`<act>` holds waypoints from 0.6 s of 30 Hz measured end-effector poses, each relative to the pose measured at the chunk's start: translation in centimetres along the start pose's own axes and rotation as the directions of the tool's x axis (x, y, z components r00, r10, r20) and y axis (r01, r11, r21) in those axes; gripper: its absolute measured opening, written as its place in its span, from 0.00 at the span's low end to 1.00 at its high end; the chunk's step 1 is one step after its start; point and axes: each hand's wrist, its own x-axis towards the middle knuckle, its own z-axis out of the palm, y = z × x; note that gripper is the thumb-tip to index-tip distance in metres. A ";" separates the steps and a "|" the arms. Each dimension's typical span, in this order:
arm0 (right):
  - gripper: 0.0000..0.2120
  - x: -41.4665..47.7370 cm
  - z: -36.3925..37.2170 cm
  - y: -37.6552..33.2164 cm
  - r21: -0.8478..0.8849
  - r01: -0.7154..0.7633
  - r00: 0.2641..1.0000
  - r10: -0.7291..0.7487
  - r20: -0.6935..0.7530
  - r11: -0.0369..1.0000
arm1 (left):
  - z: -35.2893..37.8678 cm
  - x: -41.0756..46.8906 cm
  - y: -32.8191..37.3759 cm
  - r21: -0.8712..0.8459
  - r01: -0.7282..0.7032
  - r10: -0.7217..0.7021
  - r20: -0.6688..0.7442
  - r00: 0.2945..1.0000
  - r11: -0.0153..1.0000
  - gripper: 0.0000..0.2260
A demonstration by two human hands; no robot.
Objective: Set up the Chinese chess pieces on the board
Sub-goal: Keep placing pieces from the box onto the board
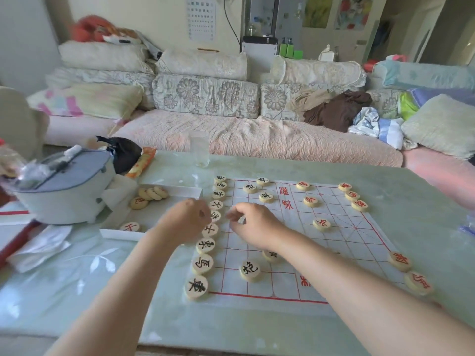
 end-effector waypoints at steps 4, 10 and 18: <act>0.11 3.9 3.0 -4.9 -0.036 0.094 0.993 -0.092 0.074 0.995 | -2.6 -0.9 -6.4 0.096 0.088 -0.084 -0.044 0.995 0.991 0.07; 0.15 7.8 6.2 -8.9 -0.323 0.229 0.947 -0.134 0.290 0.918 | -4.0 -2.3 -13.0 0.166 0.254 -0.243 -0.087 0.966 0.953 0.13; 0.18 10.6 7.3 -10.1 -0.436 0.319 0.858 -0.061 0.510 0.842 | -4.1 -1.7 -15.0 0.333 0.277 -0.298 0.011 0.955 0.901 0.09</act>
